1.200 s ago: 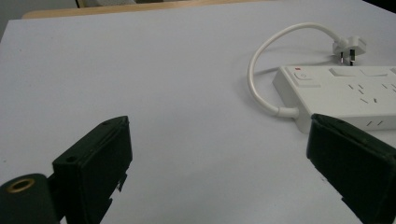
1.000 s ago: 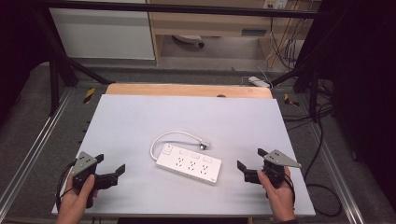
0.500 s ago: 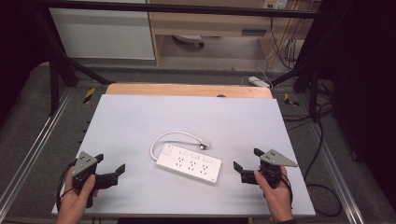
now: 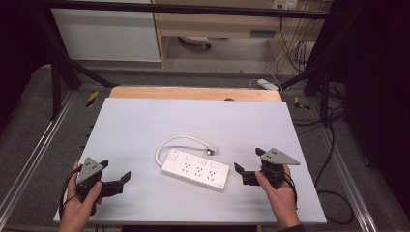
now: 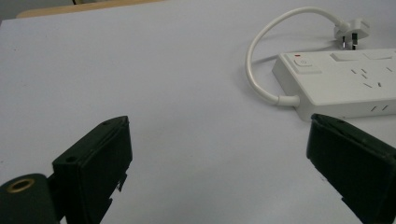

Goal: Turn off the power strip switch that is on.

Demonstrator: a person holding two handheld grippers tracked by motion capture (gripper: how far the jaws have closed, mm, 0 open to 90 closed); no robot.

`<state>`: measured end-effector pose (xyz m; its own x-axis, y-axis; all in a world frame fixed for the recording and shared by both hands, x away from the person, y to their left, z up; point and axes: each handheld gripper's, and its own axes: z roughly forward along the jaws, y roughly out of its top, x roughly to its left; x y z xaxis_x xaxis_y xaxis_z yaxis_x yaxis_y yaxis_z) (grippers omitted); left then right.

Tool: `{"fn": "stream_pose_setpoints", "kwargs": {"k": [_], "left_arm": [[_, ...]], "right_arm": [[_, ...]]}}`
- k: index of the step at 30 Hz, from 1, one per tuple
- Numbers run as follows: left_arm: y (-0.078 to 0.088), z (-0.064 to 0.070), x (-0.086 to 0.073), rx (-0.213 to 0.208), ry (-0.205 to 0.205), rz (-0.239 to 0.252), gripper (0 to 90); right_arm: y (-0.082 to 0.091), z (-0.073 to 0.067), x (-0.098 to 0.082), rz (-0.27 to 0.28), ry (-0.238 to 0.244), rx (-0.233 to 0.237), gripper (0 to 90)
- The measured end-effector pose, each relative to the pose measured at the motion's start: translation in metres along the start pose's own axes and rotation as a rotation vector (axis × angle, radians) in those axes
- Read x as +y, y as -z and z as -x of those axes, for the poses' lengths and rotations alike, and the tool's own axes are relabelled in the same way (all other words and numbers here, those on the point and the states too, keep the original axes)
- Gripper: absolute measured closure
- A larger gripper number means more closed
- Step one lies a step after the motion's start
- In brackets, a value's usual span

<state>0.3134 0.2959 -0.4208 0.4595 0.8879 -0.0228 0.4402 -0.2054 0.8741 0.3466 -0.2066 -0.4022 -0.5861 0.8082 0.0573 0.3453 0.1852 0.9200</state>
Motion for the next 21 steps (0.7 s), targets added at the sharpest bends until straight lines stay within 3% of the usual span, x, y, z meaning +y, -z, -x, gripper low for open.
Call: {"fn": "stream_pose_setpoints", "kwargs": {"k": [3, 11, 21], "left_arm": [[0.000, 0.000, 0.000, -0.001, 0.001, 0.006, 6.7], [0.000, 0.001, 0.000, -0.009, -0.001, 0.000, 6.7], [-0.001, 0.002, 0.000, -0.024, 0.007, 0.002, 6.5]], "right_arm": [[-0.004, -0.004, 0.007, -0.004, 0.020, 0.007, 3.7], [-0.015, -0.007, 0.017, -0.036, 0.015, 0.026, 3.4], [-0.021, -0.014, 0.039, -0.032, 0.031, 0.051, 2.6]]}}
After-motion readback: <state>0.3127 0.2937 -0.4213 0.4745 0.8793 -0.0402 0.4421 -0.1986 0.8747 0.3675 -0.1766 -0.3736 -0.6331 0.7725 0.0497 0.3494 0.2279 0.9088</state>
